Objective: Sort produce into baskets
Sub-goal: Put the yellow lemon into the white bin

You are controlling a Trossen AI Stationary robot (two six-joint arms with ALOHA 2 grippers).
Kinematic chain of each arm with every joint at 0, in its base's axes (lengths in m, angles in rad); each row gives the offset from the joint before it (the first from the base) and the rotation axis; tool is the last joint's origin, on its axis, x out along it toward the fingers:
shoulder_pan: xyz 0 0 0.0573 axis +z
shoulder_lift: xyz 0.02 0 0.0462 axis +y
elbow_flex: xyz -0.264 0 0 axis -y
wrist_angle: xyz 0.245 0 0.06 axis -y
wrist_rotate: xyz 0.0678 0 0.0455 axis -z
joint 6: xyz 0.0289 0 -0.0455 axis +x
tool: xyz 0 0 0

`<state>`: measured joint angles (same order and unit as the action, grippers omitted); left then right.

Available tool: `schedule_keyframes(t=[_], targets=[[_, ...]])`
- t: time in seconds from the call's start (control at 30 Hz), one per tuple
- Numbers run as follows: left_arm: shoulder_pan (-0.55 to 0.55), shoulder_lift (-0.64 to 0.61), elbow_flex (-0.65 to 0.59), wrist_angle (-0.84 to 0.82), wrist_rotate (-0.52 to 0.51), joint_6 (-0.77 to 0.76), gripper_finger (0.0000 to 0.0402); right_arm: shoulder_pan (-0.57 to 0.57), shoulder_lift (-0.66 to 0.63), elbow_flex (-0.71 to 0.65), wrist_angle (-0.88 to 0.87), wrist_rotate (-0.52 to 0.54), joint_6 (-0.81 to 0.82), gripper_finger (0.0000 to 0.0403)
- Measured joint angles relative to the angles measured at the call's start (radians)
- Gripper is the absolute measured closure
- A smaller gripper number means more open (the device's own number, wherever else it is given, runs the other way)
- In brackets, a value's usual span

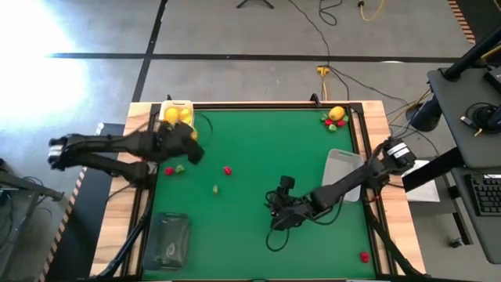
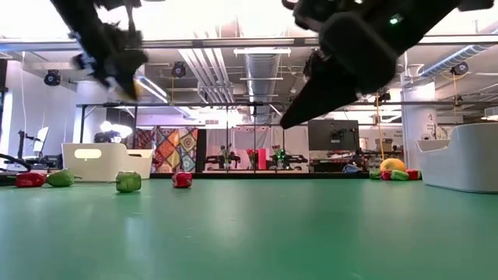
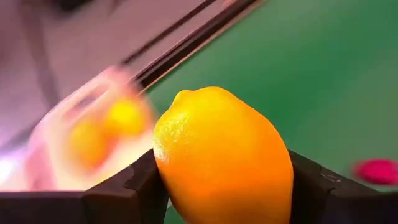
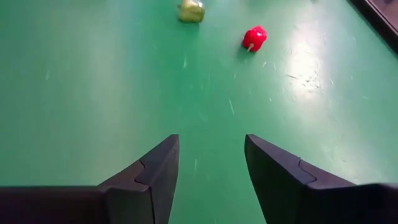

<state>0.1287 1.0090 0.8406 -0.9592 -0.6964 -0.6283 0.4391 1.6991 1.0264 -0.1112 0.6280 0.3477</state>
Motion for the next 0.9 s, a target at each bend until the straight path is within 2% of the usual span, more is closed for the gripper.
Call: schedule_keyframes(t=[0.07, 0.13, 0.33, 0.43, 0.57, 0.9], targets=[[0.138, -0.011, 0.000, -0.088, 0.042, -0.051, 0.0191, -0.010, 0.006, 0.004, 0.017, -0.016, 0.000, 0.0232], [0.261, -0.004, -0.004, -0.104, 0.087, -0.036, 0.0191, -0.018, 0.012, 0.017, 0.030, -0.047, -0.010, 0.0235], [0.493, 0.077, -0.005, 0.015, 0.147, 0.072, 0.0191, -0.027, 0.018, 0.029, 0.058, -0.065, -0.054, 0.0245], [0.597, 0.142, -0.005, 0.047, 0.204, 0.104, 0.0191, -0.028, 0.018, 0.029, 0.074, -0.150, -0.072, 0.0252], [0.673, 0.242, -0.005, 0.076, 0.246, 0.108, 0.0191, -0.027, 0.018, 0.029, 0.080, -0.270, -0.124, 0.0264], [0.763, 0.484, 0.038, 0.107, 0.342, 0.098, 0.0191, -0.025, 0.017, -0.005, 0.087, -0.378, -0.146, 0.0293]])
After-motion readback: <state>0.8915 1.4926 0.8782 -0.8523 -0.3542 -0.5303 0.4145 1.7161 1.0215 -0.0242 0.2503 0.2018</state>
